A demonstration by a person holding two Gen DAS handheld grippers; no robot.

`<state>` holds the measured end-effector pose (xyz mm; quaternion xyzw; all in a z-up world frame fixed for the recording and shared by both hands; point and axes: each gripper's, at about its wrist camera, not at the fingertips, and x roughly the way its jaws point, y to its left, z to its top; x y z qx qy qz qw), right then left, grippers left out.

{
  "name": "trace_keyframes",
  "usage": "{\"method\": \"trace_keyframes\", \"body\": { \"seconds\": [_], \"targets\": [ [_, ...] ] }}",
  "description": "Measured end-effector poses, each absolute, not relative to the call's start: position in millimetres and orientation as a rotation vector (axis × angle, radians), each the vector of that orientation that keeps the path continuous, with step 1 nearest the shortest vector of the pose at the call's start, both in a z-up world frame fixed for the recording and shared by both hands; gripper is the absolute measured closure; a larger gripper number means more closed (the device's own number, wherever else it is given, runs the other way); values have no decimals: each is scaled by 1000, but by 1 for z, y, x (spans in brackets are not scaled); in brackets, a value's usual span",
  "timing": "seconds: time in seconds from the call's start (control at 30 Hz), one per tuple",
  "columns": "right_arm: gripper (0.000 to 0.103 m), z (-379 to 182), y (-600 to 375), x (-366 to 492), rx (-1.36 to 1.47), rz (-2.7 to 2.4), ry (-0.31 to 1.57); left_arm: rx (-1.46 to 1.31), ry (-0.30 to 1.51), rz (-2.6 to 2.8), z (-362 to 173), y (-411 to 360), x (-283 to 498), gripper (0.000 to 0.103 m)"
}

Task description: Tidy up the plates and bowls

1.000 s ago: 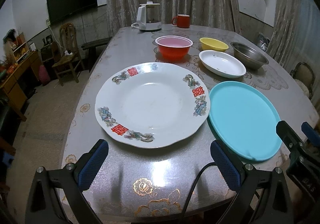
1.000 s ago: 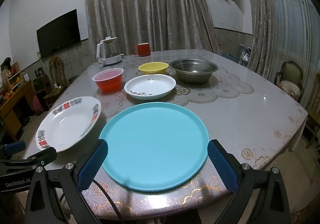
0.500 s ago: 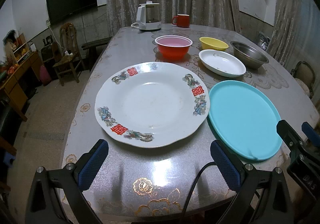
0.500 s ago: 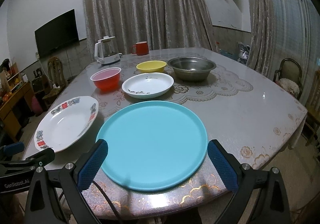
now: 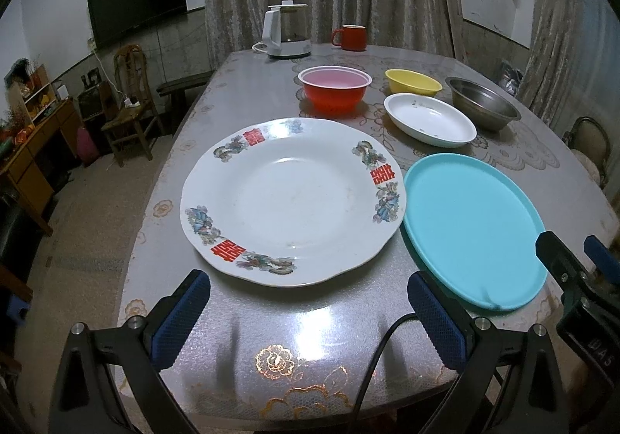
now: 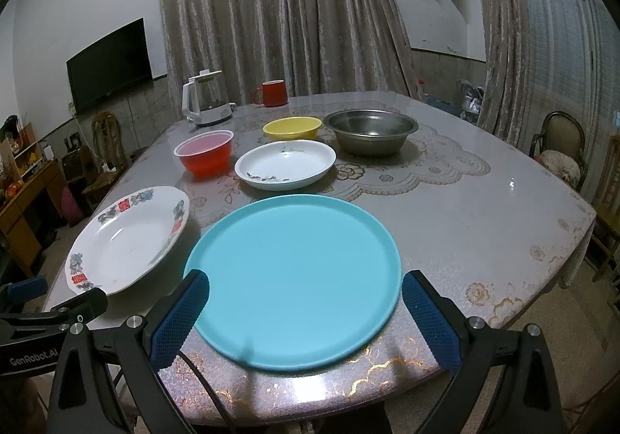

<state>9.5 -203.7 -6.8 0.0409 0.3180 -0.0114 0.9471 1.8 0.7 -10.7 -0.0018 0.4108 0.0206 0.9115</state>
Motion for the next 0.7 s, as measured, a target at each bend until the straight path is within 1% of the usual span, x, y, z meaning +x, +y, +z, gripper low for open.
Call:
{"method": "trace_keyframes", "body": {
  "seconds": [0.7],
  "targets": [
    [1,-8,-202,14,80,0,656,3,859,28,-11,-2,7,0]
  ]
}}
